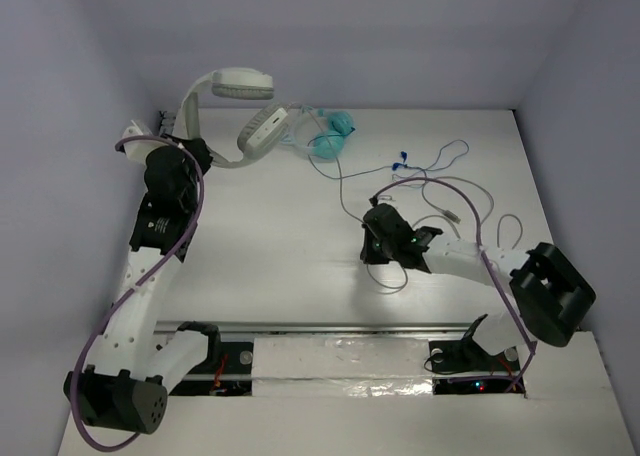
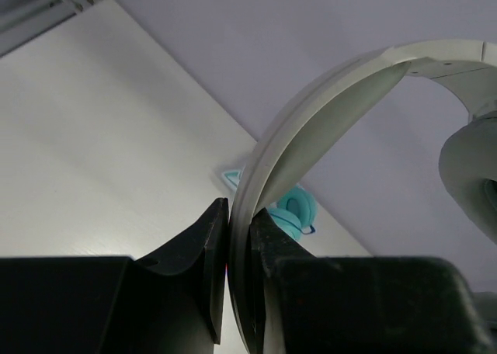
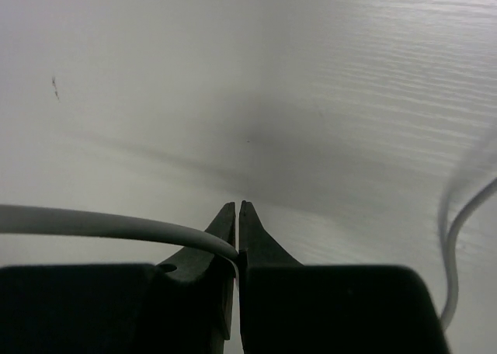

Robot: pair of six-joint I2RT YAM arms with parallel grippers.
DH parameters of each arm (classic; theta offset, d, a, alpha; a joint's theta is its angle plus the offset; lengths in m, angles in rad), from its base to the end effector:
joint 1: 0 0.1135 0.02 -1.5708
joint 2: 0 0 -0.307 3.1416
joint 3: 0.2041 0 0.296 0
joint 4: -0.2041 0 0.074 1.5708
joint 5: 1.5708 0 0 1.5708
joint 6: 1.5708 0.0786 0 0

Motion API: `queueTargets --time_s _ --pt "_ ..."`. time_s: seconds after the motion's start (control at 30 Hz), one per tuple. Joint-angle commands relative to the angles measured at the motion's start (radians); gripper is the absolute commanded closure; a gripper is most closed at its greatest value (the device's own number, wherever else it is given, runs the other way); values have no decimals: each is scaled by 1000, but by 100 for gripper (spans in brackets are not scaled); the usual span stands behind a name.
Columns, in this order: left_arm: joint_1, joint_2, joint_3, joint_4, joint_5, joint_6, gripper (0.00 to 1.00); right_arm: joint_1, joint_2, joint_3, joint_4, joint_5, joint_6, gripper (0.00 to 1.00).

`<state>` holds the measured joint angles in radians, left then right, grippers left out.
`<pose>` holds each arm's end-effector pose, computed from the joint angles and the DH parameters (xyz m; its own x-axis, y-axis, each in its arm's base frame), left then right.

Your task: Wrap the headphones

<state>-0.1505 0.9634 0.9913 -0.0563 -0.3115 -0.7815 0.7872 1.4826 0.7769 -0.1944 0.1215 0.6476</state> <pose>0.2820 -0.0184 0.4294 0.0929 -0.6922 -0.7157 -0.1335 0.7037 -0.6979 0.2517 0.2391 0.1579 -0.8331 0.0123 -0.5530 -0.1848 0.9361 0.2992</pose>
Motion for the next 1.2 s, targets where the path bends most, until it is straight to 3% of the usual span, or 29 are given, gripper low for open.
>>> queueTargets --time_s 0.0,0.1,0.2,0.27,0.33,0.47,0.63,0.73,0.9,1.17 --pt "9 11 90 58 -48 33 100 18 -99 5 -65 144 34 100" --pt "-20 34 76 85 -55 45 100 53 -97 67 -153 203 11 100" --pt "-116 63 82 84 -156 86 100 113 -44 175 -256 285 -12 100" --pt "-215 98 99 64 -303 132 100 144 -24 243 -313 311 -37 100" --pt "-247 124 128 58 -365 182 100 191 -24 278 -413 363 -46 100" --pt "-258 193 147 58 -365 202 100 248 -79 366 -548 414 -39 100" --pt "-388 276 161 99 -457 260 100 331 -88 494 -635 417 -63 100" --pt "-441 348 175 125 -373 280 100 340 -59 582 -643 351 -160 100" --pt "-451 394 89 248 -102 332 100 340 -91 677 -636 400 -305 100" --pt "-451 356 18 233 167 357 100 270 -134 734 -669 492 -361 100"
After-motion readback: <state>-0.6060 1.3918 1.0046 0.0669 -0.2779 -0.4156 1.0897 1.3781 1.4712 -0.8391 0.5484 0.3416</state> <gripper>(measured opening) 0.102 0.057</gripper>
